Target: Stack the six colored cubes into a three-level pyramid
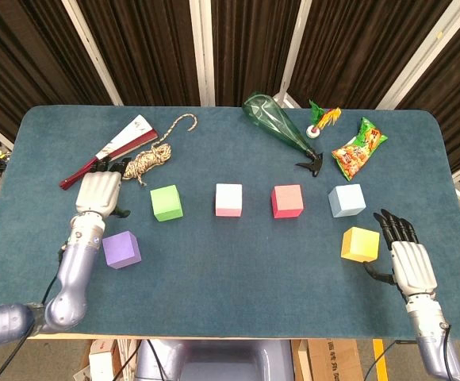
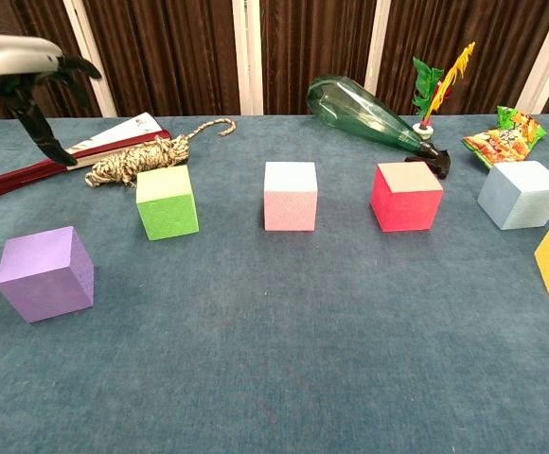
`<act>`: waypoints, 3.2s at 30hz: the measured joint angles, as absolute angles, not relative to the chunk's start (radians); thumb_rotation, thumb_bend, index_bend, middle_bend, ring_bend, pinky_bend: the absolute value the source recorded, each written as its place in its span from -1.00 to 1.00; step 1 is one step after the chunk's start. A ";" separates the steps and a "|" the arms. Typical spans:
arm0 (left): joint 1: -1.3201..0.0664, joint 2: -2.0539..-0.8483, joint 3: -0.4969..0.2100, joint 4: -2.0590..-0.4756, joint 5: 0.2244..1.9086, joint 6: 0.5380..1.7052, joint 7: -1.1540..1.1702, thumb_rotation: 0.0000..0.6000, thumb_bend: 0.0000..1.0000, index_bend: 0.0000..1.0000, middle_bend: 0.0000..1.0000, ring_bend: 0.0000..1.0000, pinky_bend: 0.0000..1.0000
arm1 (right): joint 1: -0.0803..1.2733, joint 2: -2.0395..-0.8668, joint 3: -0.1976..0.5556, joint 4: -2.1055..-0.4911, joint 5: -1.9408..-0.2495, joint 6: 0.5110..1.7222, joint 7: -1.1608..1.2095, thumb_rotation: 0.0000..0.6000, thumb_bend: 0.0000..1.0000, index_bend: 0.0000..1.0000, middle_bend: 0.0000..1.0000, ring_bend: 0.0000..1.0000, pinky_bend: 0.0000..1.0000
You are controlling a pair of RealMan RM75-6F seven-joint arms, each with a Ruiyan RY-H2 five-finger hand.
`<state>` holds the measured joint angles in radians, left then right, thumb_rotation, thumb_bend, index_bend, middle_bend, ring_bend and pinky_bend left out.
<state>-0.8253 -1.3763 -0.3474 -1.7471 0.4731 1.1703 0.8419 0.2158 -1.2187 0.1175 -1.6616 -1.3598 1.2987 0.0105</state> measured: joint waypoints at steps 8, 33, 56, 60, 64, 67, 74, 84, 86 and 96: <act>-0.898 -1.477 -0.331 -1.631 0.389 1.121 0.852 1.00 -0.76 -1.00 -0.62 -0.92 -0.82 | 0.219 -1.216 0.119 -1.663 -1.350 1.289 0.021 1.00 -0.42 -1.00 -1.00 -1.00 -1.00; -0.995 -1.631 -0.303 -1.436 0.317 1.049 0.819 1.00 -0.36 -1.00 -0.43 -0.87 -0.82 | 0.225 -1.205 0.117 -1.676 -1.334 1.264 0.044 1.00 -0.42 -1.00 -1.00 -1.00 -1.00; -1.023 -1.627 -0.324 -1.422 0.484 0.984 0.704 1.00 -0.36 -0.91 -0.27 -0.85 -0.82 | 0.226 -1.203 0.117 -1.682 -1.326 1.260 0.052 1.00 -0.42 -1.00 -1.00 -1.00 -1.00; -1.038 -1.626 -0.328 -1.399 0.494 0.918 0.677 1.00 -0.36 -0.91 -0.27 -0.85 -0.82 | 0.226 -1.202 0.118 -1.683 -1.324 1.259 0.056 1.00 -0.42 -1.00 -1.00 -1.00 -1.00; -1.063 -1.628 -0.326 -1.347 0.503 0.843 0.657 1.00 -0.36 -0.91 -0.27 -0.85 -0.82 | 0.226 -1.201 0.119 -1.682 -1.322 1.259 0.058 1.00 -0.42 -1.00 -1.00 -1.00 -1.00; -1.086 -1.633 -0.315 -1.305 0.519 0.800 0.648 1.00 -0.36 -0.91 -0.27 -0.85 -0.82 | 0.227 -1.201 0.120 -1.681 -1.319 1.257 0.060 1.00 -0.42 -1.00 -1.00 -1.00 -1.00; -1.119 -1.651 -0.296 -1.241 0.523 0.733 0.623 1.00 -0.36 -0.91 -0.27 -0.85 -0.82 | 0.230 -1.202 0.123 -1.679 -1.311 1.251 0.062 1.00 -0.42 -1.00 -1.00 -1.00 -1.00; -1.165 -1.693 -0.268 -1.171 0.511 0.697 0.599 1.00 -0.36 -0.91 -0.26 -0.85 -0.82 | 0.233 -1.202 0.128 -1.677 -1.299 1.242 0.070 1.00 -0.42 -1.00 -1.00 -1.00 -1.00; -1.172 -1.700 -0.265 -1.161 0.509 0.695 0.595 1.00 -0.36 -0.91 -0.26 -0.85 -0.82 | 0.233 -1.202 0.128 -1.677 -1.299 1.241 0.072 1.00 -0.42 -1.00 -1.00 -1.00 -1.00; -1.191 -1.706 -0.245 -1.150 0.508 0.685 0.581 1.00 -0.36 -0.91 -0.26 -0.85 -0.82 | 0.233 -1.200 0.128 -1.678 -1.297 1.240 0.074 1.00 -0.42 -1.00 -1.00 -1.00 -1.00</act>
<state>-1.1909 -1.7056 -0.2448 -1.1504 0.5076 0.6851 0.5806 0.2330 -1.1998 0.1278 -1.6782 -1.2966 1.2404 0.0735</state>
